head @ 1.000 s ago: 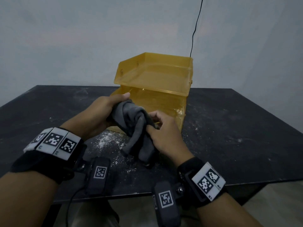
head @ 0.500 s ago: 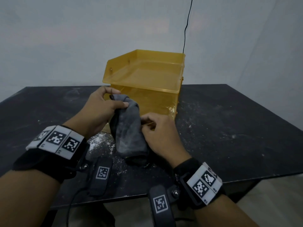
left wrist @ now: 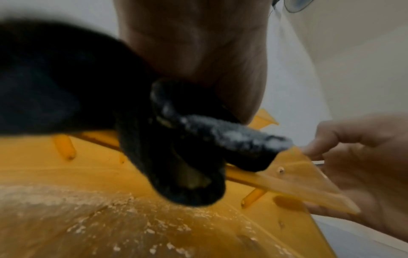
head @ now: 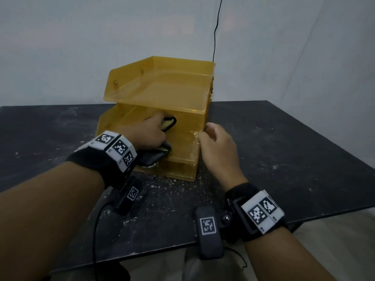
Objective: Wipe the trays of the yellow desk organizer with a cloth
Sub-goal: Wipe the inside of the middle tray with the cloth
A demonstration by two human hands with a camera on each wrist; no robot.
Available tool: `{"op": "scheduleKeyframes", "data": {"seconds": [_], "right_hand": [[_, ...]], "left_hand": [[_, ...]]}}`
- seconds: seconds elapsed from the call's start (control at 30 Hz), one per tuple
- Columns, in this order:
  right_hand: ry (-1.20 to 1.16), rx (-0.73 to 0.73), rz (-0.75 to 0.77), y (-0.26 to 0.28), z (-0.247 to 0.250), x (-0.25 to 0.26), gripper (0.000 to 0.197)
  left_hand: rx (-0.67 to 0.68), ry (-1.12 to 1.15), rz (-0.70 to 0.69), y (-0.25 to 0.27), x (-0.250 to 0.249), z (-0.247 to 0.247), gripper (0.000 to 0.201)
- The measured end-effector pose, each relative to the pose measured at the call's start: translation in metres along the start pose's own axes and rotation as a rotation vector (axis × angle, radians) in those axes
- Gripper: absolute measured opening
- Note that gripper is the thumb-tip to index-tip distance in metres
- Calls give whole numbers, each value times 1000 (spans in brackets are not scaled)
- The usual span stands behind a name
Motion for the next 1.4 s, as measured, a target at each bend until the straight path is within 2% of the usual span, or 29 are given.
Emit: {"op": "scheduleKeyframes", "data": {"seconds": [0.2,0.33,0.43,0.7,1.0,1.13,1.27,1.33,1.4], "right_hand": [[50,83,16,-4,-1,-11,69],[67,117,11,-3,1,-11,61],[108,116,33,-3,1,-10,64],[92,122,24,-6,-3,-16,70],[32,159,18,-20,-7,-29,70],[6,178,15,-23,-8,-32,73],[-15,209,28,-22,-6,-30,72],[-10,221,39,-23,-5,-30,73],[2,224,45,-25,-7,-31,74]], "left_hand": [[94,38,-170,-21,-10,-8,62],[177,150,-261,-27,-21,-16,62],[226,235,-313,-25,-23,-22,67],[244,293,-375,-19,-23,-28,64],[172,366,-484,13,-13,-22,51],[148,507,-461,27,-9,-22,48],[-105,609,-333,10,-1,-21,52],[-90,548,-314,1,-4,-25,56],[12,453,-327,-7,-12,-30,64]]}}
Point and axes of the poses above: each hand's wrist, its own y-axis away from the middle knuckle, its own z-axis out of the back of the hand, x = y × z, the point moved 3 cm from there along -y, towards the middle knuckle, and after that the axes turned 7 degrees about -z, right-handed, at the moved point
